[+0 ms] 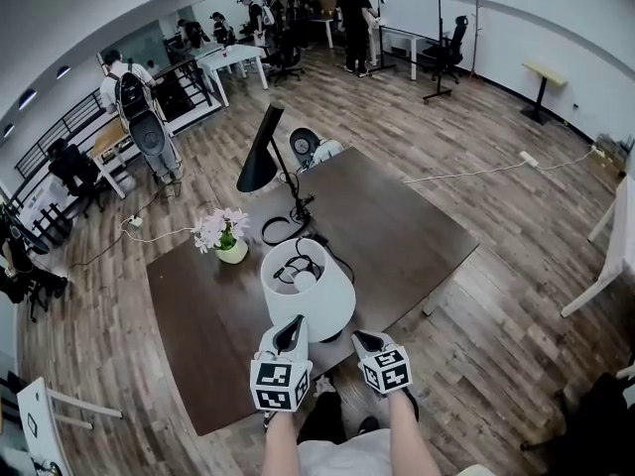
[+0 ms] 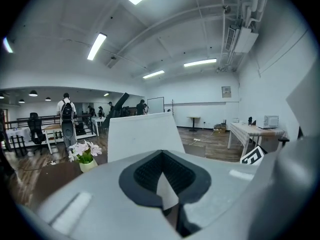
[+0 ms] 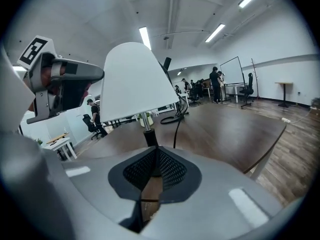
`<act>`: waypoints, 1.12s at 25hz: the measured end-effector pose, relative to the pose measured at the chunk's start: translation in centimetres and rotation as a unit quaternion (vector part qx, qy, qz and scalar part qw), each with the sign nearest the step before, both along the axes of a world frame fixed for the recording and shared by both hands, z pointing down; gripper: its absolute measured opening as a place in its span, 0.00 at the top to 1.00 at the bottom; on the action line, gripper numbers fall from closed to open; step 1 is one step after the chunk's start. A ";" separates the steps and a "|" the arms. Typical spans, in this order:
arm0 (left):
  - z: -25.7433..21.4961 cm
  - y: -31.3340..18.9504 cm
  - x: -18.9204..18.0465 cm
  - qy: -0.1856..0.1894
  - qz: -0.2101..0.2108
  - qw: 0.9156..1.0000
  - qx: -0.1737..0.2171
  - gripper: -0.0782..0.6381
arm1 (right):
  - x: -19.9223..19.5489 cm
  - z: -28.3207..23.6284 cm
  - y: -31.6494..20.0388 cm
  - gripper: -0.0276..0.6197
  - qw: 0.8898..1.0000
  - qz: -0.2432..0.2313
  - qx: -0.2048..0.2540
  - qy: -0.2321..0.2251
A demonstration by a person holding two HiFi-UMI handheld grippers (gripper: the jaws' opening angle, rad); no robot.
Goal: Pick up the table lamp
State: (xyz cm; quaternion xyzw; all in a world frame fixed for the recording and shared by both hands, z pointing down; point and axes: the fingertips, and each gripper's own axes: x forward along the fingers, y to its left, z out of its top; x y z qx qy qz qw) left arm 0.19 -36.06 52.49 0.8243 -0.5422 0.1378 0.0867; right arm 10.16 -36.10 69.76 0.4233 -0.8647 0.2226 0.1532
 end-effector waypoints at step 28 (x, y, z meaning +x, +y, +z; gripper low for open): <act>-1.0 -2.2 -1.2 0.007 -0.003 1.000 0.000 0.89 | -2.5 0.8 -3.3 0.83 1.000 -0.011 0.004 -0.005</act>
